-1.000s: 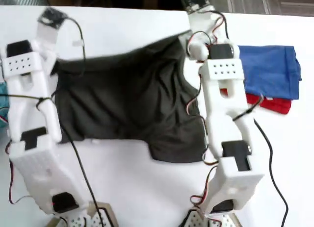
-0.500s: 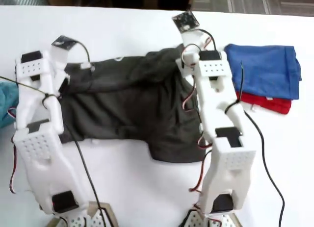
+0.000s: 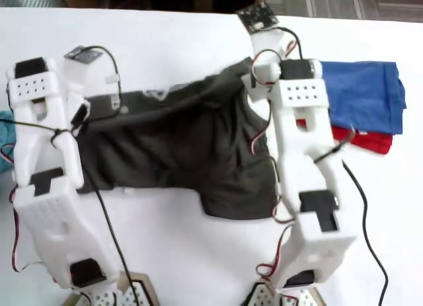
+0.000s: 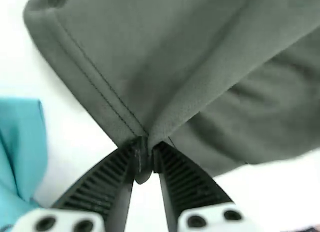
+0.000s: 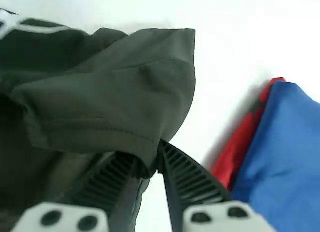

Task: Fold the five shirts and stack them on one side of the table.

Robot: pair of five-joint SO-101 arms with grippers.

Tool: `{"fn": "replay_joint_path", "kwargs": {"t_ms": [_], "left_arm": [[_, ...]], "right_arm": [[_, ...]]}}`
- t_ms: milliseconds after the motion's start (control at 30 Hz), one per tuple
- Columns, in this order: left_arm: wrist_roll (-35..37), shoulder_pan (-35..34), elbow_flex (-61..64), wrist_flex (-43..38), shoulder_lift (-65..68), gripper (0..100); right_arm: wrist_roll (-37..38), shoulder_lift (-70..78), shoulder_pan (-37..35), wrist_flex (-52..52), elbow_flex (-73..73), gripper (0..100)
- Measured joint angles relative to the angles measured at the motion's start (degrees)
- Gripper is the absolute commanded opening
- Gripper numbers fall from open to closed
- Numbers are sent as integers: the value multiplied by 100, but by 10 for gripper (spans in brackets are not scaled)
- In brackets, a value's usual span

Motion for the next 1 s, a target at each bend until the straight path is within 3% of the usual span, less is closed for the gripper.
{"fn": "replay_joint_path", "kwargs": {"t_ms": [233,433,600,1000], "left_arm": [[-44,-211,246,290,-149,27],[-440,-378,1336,255,-149,27],[-466,-484,1486,220,-149,27],[-457,-466,1081,325,-422,27]], "right_arm": [[0,-1134,0,668,1099,22],[0,-2549,0,-334,3552,22],[0,-3736,-9,-862,5002,22],[0,-4149,-9,-958,5424,22]]}}
